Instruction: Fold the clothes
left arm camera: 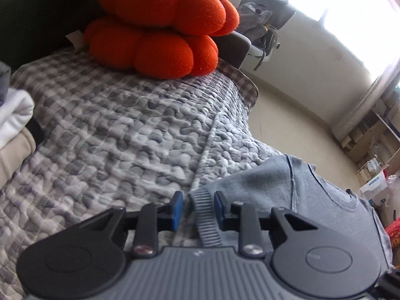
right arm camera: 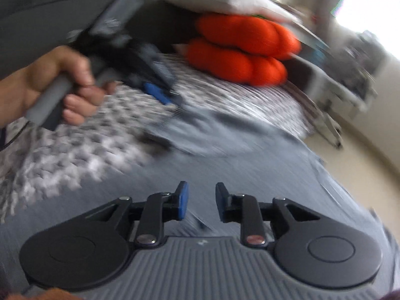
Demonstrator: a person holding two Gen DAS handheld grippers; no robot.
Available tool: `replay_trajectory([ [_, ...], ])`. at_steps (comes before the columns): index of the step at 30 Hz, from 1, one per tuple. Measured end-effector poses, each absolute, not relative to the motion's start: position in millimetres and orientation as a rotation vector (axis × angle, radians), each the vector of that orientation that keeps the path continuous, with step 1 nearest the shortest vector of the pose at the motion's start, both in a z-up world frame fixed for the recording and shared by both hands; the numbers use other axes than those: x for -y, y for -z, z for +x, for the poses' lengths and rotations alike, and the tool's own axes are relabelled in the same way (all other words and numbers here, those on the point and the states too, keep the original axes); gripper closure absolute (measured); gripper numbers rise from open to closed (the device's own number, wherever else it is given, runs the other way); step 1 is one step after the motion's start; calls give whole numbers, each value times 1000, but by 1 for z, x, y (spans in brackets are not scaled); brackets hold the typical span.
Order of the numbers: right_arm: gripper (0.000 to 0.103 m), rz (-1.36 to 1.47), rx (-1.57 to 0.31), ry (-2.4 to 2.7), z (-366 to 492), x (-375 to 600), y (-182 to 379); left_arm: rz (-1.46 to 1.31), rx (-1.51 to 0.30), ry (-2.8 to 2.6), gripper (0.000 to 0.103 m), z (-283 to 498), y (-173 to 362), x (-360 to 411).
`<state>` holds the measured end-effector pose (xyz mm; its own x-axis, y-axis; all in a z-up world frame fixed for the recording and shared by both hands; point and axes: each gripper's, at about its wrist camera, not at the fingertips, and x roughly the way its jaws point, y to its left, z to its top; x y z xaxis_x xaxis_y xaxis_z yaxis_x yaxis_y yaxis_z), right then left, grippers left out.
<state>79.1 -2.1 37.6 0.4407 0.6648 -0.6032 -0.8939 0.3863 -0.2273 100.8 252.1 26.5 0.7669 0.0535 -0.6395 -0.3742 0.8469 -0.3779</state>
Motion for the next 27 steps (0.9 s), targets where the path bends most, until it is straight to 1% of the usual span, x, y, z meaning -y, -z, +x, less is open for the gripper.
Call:
replay_trajectory([
  [2,75,-631,-422,-1073,72,-23,-33,-554,-658,-236,59,96,-25,-260],
  [6,75,-779,-335,-1080,61,-71,-19,-620,-671,-223,57,88,-19,-274],
  [9,76,-825,-349,-1020,65,-98,-11,-672,-668,-208,56,81,-17,-283],
  [10,80,-813,-365,-992,68,-104,-10,-693,-666,-194,56,79,-17,-284],
  [11,97,-778,-394,-986,72,-106,-12,-713,-663,-179,56,76,-17,-284],
  [13,99,-717,-414,-976,74,-101,-16,-722,-651,-151,54,73,-21,-280],
  [15,99,-623,-448,-979,79,-91,-21,-731,-643,-127,50,72,-25,-274],
  [16,99,-552,-476,-980,84,-84,-23,-742,-643,-112,45,73,-27,-271],
  [17,99,-475,-507,-974,90,-75,-26,-753,-642,-97,37,74,-28,-268],
  [19,99,-317,-577,-951,106,-56,-29,-780,-647,-84,32,77,-28,-263],
  [22,99,-149,-670,-933,129,-40,-23,-803,-680,-58,31,87,-22,-253],
  [27,99,-108,-670,-951,126,-41,-21,-777,-711,-63,31,105,-12,-240],
])
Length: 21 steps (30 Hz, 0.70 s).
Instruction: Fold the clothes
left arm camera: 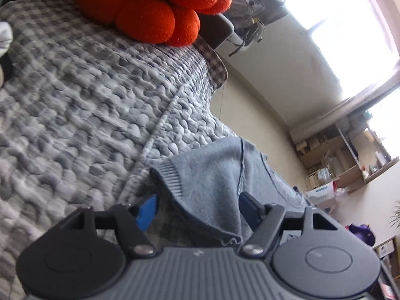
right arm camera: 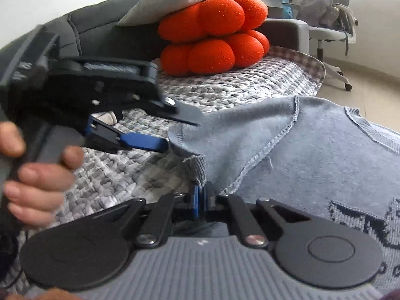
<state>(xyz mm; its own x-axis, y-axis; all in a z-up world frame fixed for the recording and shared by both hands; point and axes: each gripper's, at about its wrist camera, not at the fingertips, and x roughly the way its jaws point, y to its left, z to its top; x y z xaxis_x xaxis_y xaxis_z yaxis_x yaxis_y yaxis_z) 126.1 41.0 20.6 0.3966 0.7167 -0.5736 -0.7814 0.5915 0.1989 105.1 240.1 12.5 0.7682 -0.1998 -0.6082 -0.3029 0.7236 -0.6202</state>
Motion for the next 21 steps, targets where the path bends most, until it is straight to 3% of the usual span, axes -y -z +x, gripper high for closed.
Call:
replay_trajectory([
  [4,99,-73,-660,-945,127,-37,-15,-847,-689,-50,35,107,0,-248],
  [6,99,-109,-625,-948,119,-36,-13,-840,-678,-81,58,112,1,-251],
  [7,99,-125,-611,-947,115,-39,-14,-814,-685,-105,91,116,0,-251],
  [8,99,-127,-604,-950,114,-40,-16,-790,-693,-135,100,122,0,-251],
  [17,99,-138,-567,-1018,111,-81,-27,-665,-558,-268,101,137,-38,-266],
  [21,98,-140,-648,-1017,122,-97,-18,-575,-610,-218,101,146,-24,-261],
])
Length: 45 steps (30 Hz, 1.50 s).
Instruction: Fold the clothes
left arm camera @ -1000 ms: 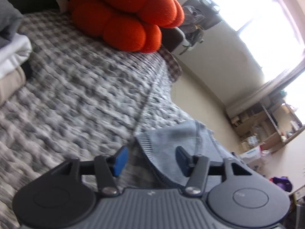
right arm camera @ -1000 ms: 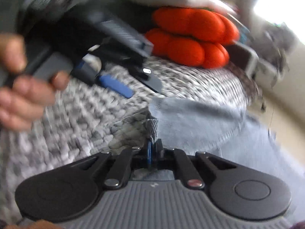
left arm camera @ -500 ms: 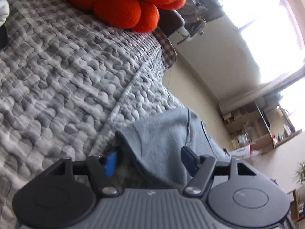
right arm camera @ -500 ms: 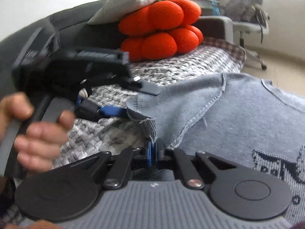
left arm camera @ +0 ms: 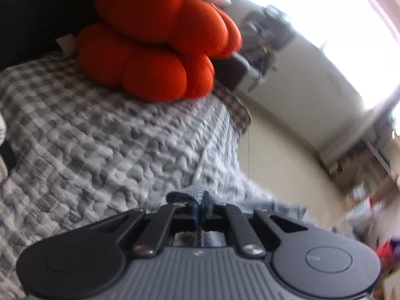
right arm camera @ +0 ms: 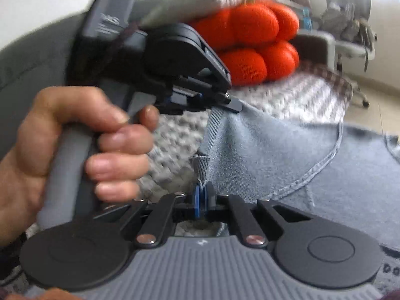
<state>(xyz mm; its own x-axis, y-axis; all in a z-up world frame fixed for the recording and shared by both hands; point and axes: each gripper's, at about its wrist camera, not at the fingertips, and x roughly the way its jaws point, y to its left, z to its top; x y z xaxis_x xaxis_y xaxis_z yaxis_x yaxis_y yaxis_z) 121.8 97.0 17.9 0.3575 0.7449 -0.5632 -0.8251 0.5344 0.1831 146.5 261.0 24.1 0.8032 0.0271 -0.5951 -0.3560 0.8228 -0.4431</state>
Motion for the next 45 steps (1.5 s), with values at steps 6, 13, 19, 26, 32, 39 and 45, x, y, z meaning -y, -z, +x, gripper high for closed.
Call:
replay_trajectory([
  [6,88,43,-763,-1116,146,-74,-10,-813,-595,-133,92,140,9,-287],
  [13,84,225,-838,-1150,171,-25,-22,-728,-605,-229,68,154,3,-278],
  [19,69,164,-798,-964,197,25,-30,-648,-597,-281,99,156,0,-278],
  [26,69,-34,-711,-871,255,-4,-57,-632,-546,-269,100,150,5,-272],
  [32,69,-104,-824,-779,306,-65,-39,-610,-486,-255,100,143,-6,-274],
  [39,100,-266,-683,-683,295,-90,-33,-576,-424,-262,101,136,-21,-269],
  [45,100,-213,-585,-631,300,-95,-48,-560,-361,-263,101,152,-53,-272],
])
